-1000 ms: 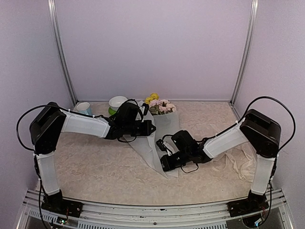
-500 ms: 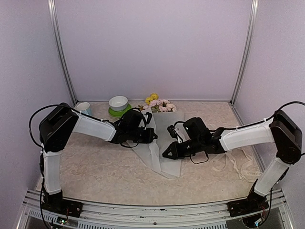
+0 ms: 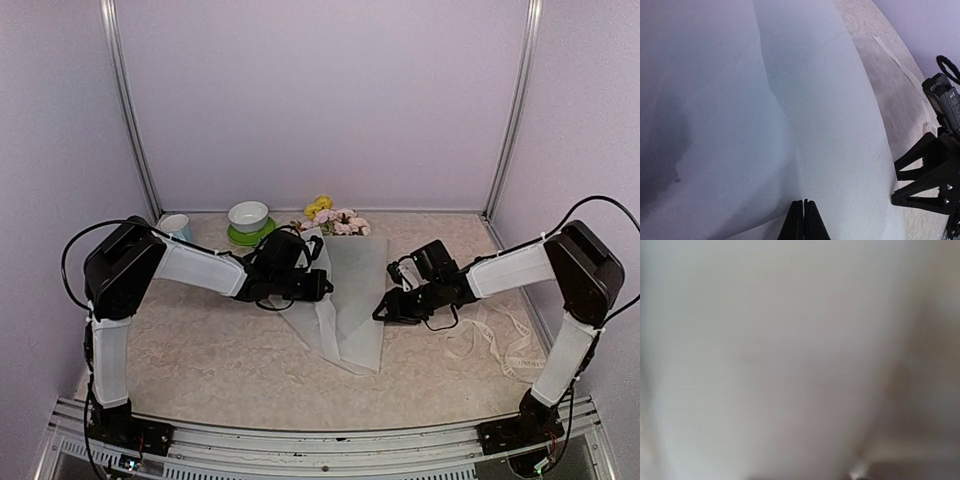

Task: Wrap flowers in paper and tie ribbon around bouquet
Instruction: Fold the 2/3-folded wrapping paper at the center of the board.

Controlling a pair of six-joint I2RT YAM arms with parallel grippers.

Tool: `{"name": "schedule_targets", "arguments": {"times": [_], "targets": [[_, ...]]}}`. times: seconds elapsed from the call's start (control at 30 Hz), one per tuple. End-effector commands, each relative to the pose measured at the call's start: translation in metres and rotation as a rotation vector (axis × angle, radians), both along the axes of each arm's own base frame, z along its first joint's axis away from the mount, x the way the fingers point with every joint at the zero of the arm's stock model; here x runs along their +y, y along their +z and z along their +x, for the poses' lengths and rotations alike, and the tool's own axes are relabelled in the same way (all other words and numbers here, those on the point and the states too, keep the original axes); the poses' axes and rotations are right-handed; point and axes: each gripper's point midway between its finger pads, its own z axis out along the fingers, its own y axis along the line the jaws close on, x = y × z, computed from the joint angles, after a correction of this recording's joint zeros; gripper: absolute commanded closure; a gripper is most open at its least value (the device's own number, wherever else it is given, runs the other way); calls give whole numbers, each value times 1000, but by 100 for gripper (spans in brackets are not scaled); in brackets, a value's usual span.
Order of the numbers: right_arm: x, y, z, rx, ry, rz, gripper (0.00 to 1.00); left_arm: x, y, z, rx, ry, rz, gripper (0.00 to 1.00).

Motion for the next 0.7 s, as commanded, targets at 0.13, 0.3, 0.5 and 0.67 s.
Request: {"name": "schedule_targets", "arguments": {"times": [0.13,0.3,0.5,0.67], "targets": [[43,-4,-18,39,157,187,98,-35,53,-8,-110,-93,-24,100],[60,8,-27,16,179,208,100,-61,67,-24,-95,-175,-60,100],[68,19,-28,11,174,255,100,-84,52,-45,-41,-253,-65,100],[65,22,-28,5,157,256,100,-74,18,-44,18,-238,-22,100]]}}
